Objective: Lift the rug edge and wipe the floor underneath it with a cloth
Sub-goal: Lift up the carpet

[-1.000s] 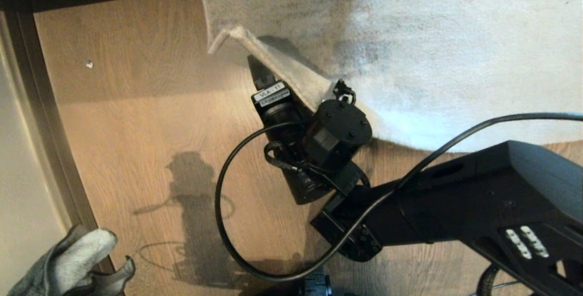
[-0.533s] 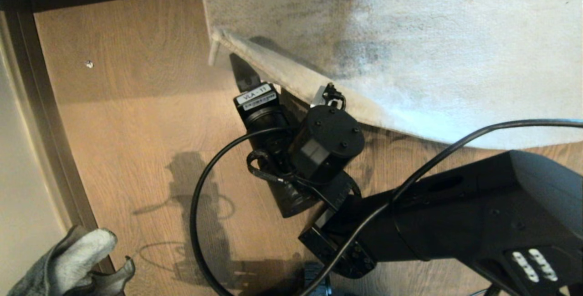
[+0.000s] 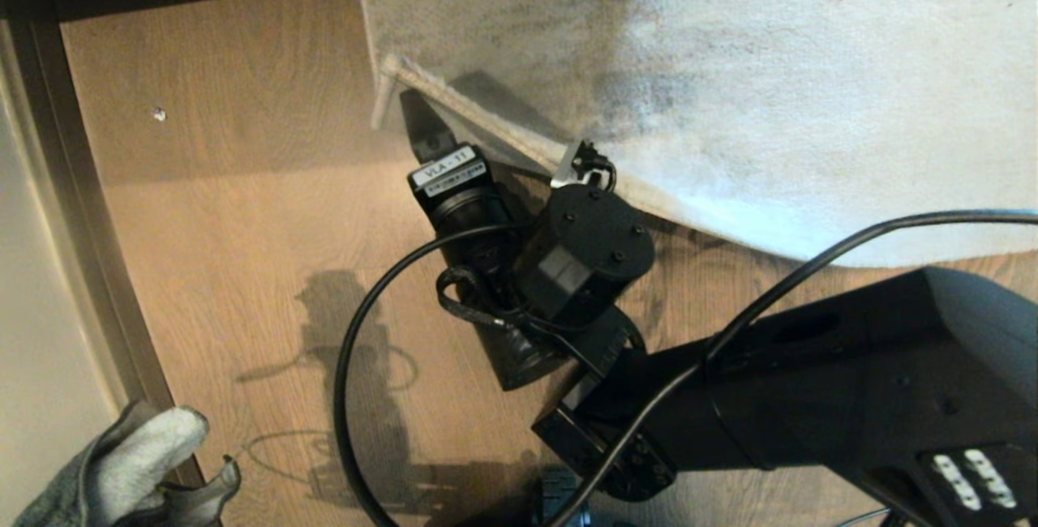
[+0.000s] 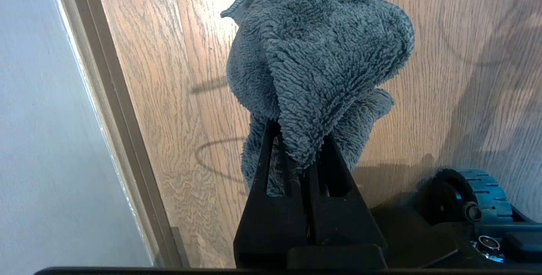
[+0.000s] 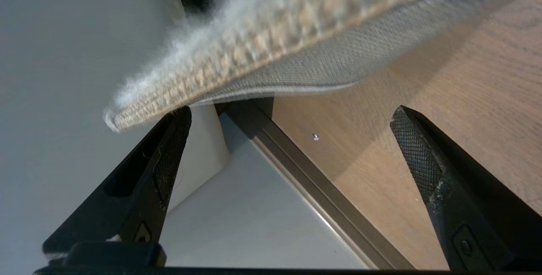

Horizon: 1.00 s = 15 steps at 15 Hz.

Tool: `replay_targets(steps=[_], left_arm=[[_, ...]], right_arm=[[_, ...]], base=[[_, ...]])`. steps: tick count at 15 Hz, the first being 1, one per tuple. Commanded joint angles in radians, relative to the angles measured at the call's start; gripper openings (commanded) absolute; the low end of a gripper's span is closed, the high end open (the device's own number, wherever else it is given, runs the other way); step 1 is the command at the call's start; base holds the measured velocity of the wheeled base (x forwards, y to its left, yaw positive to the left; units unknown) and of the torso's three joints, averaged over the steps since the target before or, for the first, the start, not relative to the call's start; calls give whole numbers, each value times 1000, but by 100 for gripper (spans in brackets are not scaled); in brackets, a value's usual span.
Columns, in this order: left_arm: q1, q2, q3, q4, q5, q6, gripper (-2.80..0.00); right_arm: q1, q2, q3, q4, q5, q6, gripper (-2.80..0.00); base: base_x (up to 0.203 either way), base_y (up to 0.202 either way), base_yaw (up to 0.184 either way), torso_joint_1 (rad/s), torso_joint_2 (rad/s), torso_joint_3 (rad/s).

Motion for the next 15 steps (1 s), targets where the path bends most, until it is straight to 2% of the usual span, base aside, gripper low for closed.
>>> replay_targets(steps=[1, 15], left_arm=[[0, 0, 0, -1, 0, -1, -280], [0, 0, 0, -1, -1, -1, -280]], right_arm=[[-2, 0, 0, -8, -3, 0, 0], [5, 5, 113, -13, -6, -17, 0]], base=[[0, 0, 0, 0, 0, 0], [0, 0, 0, 0, 0, 0]])
